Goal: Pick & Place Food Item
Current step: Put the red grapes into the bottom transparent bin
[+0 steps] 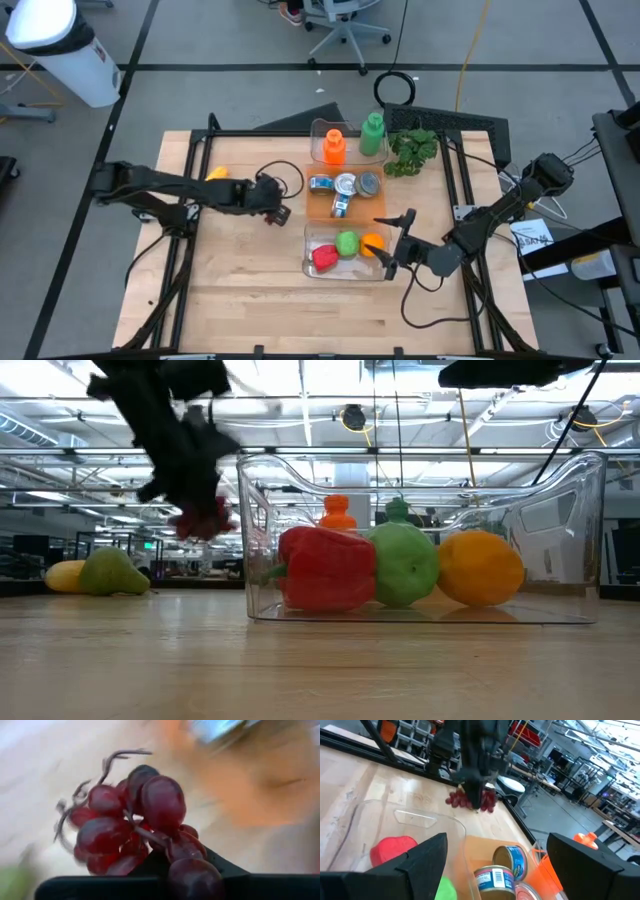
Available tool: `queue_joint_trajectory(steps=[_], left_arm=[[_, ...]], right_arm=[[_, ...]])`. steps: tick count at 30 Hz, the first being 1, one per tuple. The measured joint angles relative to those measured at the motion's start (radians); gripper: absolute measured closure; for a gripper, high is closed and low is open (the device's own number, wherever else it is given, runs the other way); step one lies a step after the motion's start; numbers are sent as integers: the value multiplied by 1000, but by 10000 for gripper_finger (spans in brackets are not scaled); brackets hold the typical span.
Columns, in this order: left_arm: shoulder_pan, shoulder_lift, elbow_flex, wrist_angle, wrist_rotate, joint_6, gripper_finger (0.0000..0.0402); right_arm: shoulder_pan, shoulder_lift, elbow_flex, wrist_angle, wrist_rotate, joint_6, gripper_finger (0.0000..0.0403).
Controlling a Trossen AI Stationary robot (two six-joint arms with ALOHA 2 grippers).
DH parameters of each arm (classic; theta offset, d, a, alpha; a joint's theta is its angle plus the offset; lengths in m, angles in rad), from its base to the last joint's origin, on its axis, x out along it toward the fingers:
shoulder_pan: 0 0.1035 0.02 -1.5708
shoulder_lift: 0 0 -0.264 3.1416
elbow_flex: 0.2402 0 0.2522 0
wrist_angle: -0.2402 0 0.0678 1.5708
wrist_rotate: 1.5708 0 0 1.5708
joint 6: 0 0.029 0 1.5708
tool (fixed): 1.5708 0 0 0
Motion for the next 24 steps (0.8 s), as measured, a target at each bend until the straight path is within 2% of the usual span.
queue_joint_trajectory(steps=[4,8,12,18,24], left_arm=[[-61,-87,2,169,-2,164,379],[-139,-114,3,388,35,377,365],[-203,-93,4,588,103,548,361],[-223,-20,3,818,220,668,380],[-220,75,3,987,328,746,362]], right_arm=[[-24,0,0,-34,0,43,83],[-62,0,0,-80,-21,126,83],[-124,0,0,-87,-187,206,83],[-240,35,0,-54,-421,319,83],[-318,149,0,184,-584,308,83]])
